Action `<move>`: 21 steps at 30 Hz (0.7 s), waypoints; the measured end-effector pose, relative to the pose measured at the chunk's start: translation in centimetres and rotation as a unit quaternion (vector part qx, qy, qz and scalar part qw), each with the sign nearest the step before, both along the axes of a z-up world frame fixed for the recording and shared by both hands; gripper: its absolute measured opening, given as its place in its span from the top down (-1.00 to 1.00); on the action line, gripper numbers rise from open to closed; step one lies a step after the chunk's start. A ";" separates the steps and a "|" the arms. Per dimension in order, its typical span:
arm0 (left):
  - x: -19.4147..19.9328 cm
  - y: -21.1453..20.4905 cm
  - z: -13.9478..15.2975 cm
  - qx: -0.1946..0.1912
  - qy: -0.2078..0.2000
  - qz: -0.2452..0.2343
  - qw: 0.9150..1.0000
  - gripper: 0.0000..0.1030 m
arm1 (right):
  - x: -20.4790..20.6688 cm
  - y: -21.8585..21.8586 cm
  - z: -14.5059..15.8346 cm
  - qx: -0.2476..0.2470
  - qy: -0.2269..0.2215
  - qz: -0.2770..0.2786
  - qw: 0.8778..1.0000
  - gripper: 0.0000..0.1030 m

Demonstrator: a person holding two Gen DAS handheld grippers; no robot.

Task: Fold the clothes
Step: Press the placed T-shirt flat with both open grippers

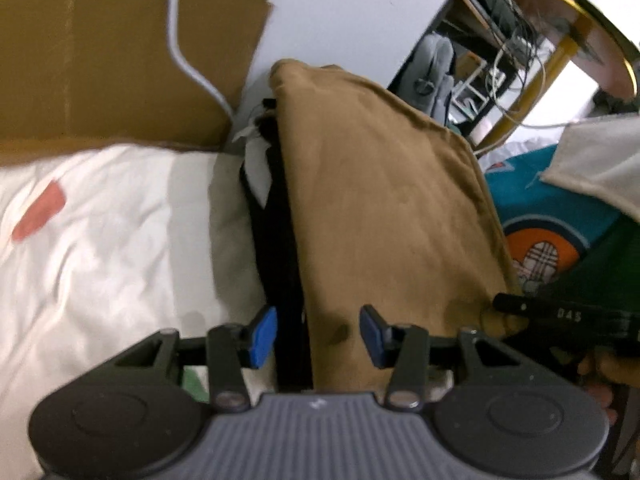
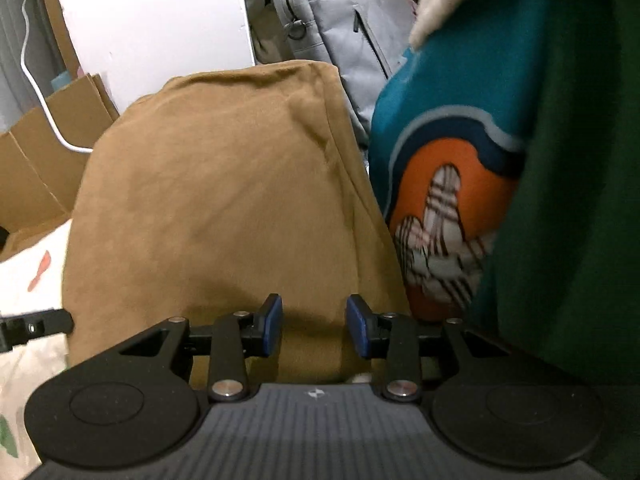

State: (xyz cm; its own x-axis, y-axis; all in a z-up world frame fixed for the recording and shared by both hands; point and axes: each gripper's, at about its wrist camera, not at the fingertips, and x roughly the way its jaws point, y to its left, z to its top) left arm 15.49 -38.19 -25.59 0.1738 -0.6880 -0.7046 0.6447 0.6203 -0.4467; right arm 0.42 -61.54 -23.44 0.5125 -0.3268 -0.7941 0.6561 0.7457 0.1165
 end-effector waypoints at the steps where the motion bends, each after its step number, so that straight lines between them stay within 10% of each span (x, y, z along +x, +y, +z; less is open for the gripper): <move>1: -0.2 0.6 0.1 -0.009 0.008 0.003 1.000 0.06 | -0.2 0.2 0.1 0.002 -0.002 -0.003 1.000 0.22; 21: 0.5 -2.2 -1.1 0.019 0.007 -0.030 0.999 0.25 | 1.1 0.4 -2.2 0.041 -0.034 -0.047 0.997 -0.07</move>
